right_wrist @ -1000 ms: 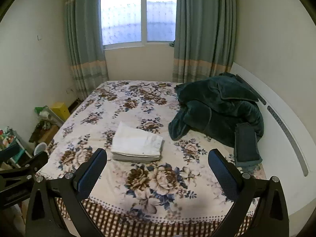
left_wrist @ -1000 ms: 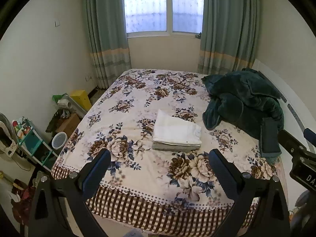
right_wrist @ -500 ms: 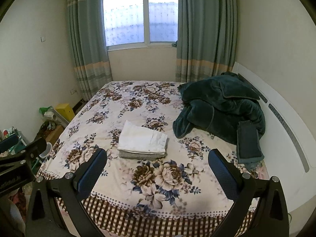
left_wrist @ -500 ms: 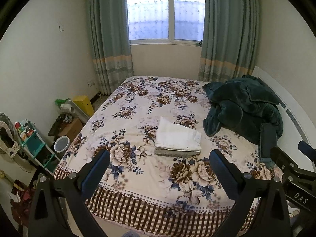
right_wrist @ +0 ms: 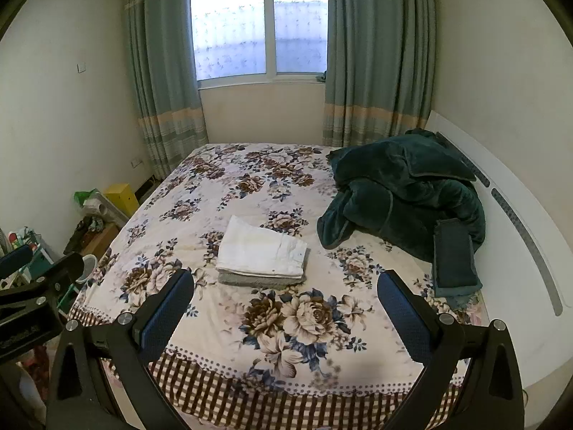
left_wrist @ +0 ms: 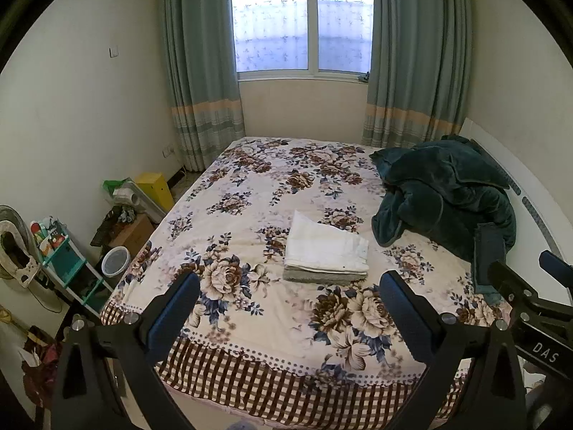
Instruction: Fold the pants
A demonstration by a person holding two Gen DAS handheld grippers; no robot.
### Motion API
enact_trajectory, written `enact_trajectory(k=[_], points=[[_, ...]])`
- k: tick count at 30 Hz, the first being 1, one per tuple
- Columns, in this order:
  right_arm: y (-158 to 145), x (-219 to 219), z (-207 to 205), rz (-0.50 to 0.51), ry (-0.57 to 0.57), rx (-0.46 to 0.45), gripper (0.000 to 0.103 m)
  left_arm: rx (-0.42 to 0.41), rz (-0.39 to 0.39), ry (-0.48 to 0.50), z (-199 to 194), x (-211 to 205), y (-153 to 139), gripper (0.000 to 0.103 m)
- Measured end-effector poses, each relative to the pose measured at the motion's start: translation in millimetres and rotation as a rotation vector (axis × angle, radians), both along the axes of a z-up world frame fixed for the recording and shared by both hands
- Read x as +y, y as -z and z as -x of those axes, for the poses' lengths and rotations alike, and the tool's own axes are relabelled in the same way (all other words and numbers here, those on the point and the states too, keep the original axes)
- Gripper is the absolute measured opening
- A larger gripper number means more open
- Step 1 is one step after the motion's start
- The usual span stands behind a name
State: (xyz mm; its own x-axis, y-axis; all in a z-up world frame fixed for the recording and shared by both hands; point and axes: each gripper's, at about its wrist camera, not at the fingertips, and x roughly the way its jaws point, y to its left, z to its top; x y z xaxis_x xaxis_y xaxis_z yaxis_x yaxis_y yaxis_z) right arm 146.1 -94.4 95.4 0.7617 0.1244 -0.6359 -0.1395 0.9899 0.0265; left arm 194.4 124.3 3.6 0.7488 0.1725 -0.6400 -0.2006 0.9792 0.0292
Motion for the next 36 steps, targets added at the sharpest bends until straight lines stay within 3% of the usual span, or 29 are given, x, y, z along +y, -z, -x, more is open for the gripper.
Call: enact_trajectory(k=[36], points=[[0.0,3.5,-12.7,-0.006,-0.019,0.008,0.103,0.000,-0.002,0.011,-7.4,7.2,-1.5,0.103]])
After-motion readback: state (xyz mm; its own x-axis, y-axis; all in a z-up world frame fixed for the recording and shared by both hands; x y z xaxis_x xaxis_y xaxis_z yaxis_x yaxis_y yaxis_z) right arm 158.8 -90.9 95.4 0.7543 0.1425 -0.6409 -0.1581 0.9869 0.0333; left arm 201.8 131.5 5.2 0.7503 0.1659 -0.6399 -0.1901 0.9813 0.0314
